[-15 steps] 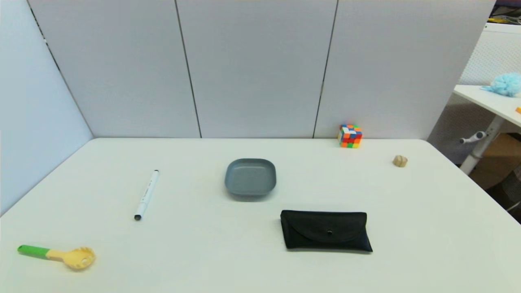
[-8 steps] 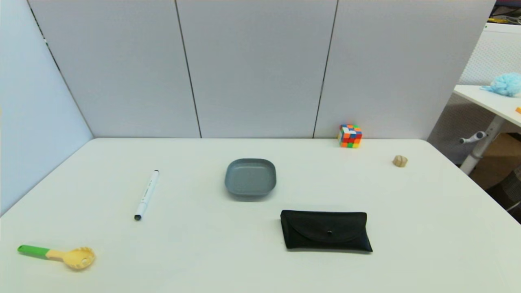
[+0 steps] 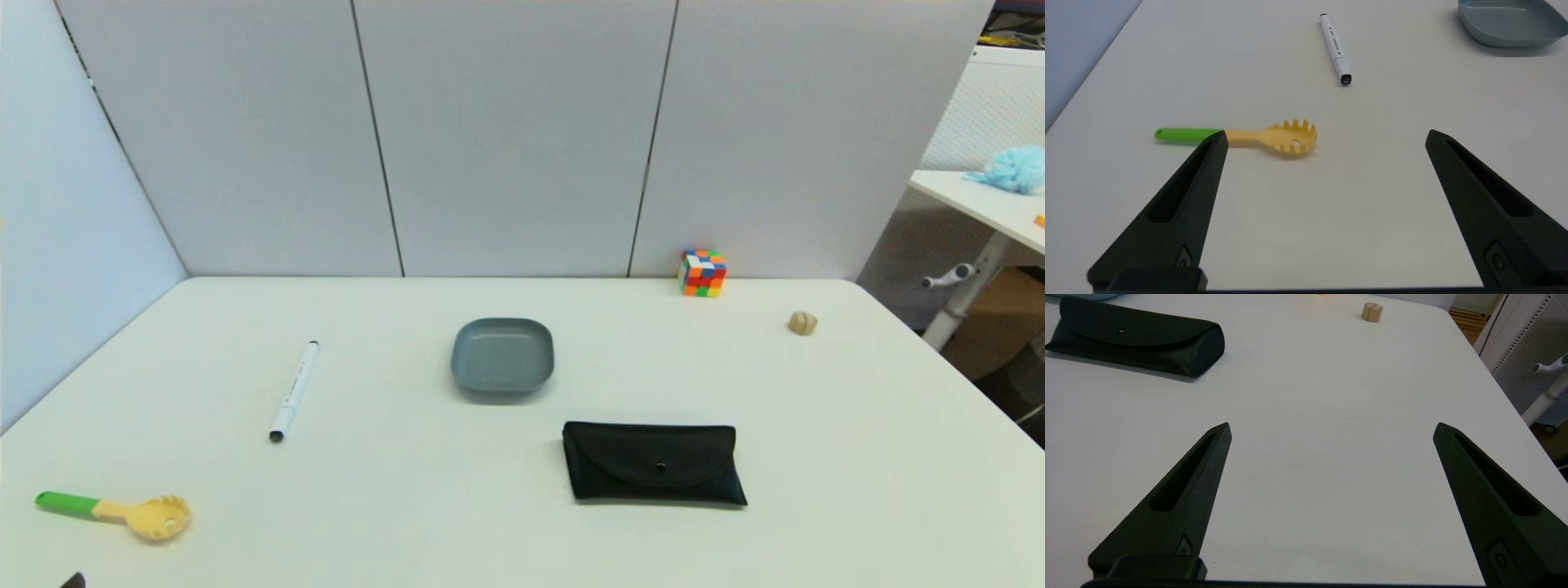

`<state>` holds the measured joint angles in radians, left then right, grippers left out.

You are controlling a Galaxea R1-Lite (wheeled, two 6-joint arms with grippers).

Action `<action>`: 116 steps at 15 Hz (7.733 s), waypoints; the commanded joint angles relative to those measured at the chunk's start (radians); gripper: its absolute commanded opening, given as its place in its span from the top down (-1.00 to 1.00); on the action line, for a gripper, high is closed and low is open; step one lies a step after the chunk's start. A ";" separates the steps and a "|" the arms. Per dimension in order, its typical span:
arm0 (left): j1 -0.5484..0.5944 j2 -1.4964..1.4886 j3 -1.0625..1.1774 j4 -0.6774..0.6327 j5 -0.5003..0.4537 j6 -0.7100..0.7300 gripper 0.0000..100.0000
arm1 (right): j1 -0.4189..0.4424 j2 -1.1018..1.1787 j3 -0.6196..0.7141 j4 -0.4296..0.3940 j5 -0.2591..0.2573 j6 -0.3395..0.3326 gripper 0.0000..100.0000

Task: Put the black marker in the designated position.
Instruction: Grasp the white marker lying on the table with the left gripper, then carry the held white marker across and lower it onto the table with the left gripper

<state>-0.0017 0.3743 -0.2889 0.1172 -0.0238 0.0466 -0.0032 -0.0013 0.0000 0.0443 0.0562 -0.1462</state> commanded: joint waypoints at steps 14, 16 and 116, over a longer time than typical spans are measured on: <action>-0.112 1.247 -0.716 0.024 -0.045 0.119 -1.00 | 0.000 0.001 0.000 0.000 0.001 -0.001 -1.00; -0.110 1.284 -0.722 0.024 -0.034 0.119 -1.00 | 0.000 0.001 0.000 0.000 0.001 -0.001 -1.00; -0.399 2.022 -1.684 -0.057 -0.469 0.792 1.00 | 0.000 0.001 0.000 0.000 0.001 -0.001 -1.00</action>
<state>-0.4021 2.3809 -1.9734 0.0687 -0.4853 0.8306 -0.0032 -0.0013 0.0000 0.0443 0.0562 -0.1462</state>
